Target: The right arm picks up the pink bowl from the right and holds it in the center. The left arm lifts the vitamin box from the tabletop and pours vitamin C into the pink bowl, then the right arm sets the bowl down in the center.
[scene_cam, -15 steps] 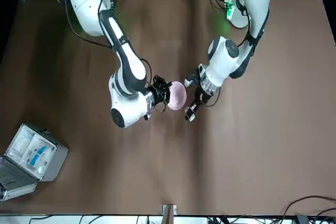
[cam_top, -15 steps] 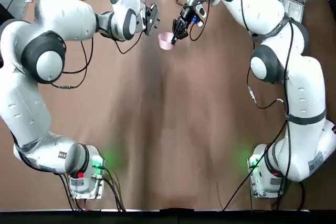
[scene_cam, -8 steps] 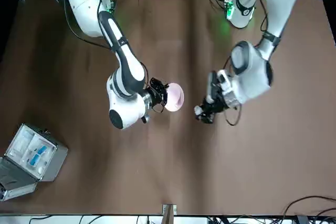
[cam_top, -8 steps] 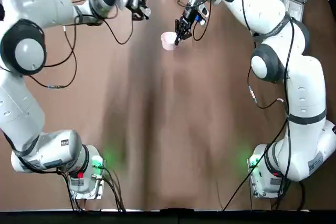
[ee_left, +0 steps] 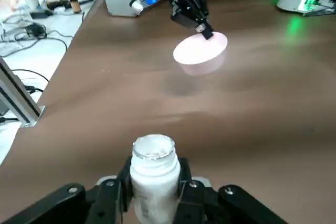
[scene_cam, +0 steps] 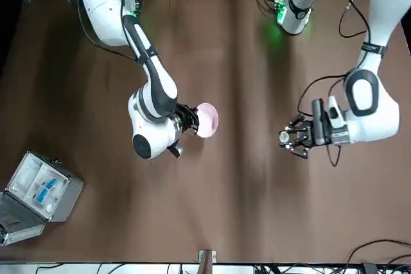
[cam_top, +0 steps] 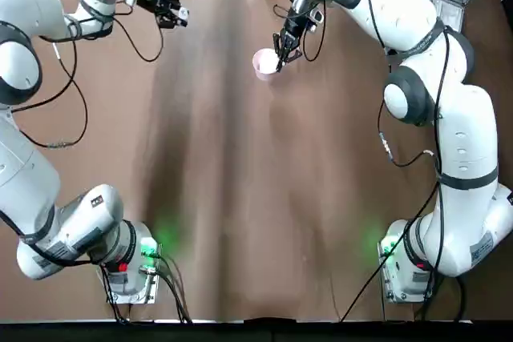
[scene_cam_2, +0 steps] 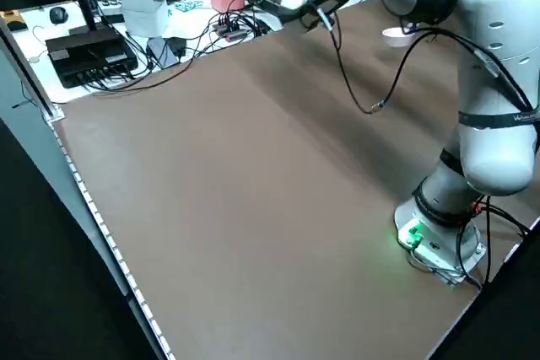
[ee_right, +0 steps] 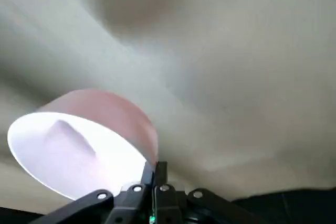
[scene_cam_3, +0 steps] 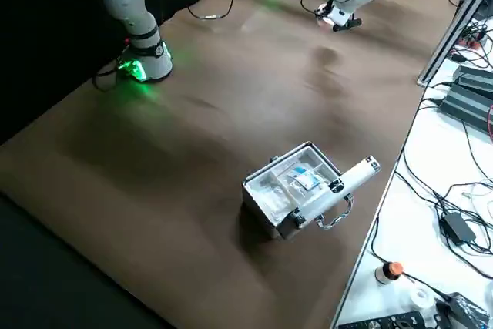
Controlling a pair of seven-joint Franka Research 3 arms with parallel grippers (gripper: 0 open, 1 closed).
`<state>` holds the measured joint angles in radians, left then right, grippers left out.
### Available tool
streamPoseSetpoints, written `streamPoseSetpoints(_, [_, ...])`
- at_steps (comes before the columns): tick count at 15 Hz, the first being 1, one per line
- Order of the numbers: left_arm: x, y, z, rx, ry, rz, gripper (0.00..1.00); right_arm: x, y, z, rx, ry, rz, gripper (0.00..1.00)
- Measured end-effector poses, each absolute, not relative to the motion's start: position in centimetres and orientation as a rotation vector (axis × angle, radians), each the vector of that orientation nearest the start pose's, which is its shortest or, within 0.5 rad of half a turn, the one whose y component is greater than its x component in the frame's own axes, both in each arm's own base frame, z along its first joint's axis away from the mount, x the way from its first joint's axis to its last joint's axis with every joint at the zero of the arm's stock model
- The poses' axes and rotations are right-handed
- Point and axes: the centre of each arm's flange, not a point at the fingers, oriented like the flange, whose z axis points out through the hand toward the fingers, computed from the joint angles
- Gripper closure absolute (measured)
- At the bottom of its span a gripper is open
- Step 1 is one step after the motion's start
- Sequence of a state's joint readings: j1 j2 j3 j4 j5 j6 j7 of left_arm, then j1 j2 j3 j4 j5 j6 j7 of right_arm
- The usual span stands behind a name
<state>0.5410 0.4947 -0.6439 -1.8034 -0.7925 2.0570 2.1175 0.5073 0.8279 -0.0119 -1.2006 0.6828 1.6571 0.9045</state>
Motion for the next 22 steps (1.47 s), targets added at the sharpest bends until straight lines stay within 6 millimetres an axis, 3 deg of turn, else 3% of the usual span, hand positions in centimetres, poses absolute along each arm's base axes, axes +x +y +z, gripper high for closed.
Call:
streamPoseSetpoints(3, [64.0, -1.8, 30.0, 1.421, -1.731, 0.973, 0.64, 61.1, 39.6, 26.2, -2.669, 0.664, 0.84, 0.98])
streamPoseSetpoints(6, [64.3, 2.6, 27.0, 1.35, -1.679, 1.051, 0.64, 61.3, 39.7, 23.0, -2.698, 0.594, 0.78, 0.98])
streamPoseSetpoints(10, [63.6, 6.9, 23.0, 1.323, -1.635, 1.14, 0.64, 61.2, 40.2, 19.3, -2.713, 0.523, 0.723, 0.98])
streamPoseSetpoints(15, [61.6, 9.3, 15.8, 1.288, -1.54, 1.187, 0.64, 61.3, 40.3, 18.6, -2.716, 0.504, 0.699, 0.97])
streamPoseSetpoints(19, [60.1, 10.3, 11.8, 1.277, -1.502, 1.204, 0.64, 61.8, 39.9, 18.8, -2.714, 0.495, 0.676, 0.97])
streamPoseSetpoints(20, [59.3, 10.8, 9.9, 1.271, -1.497, 1.219, 0.64, 62.1, 39.9, 19.2, -2.712, 0.489, 0.665, 0.92])
streamPoseSetpoints(22, [58.6, 11.1, 8.3, 1.273, -1.478, 1.222, 0.64, 62.3, 40.0, 20.6, -2.707, 0.475, 0.656, 0.75])
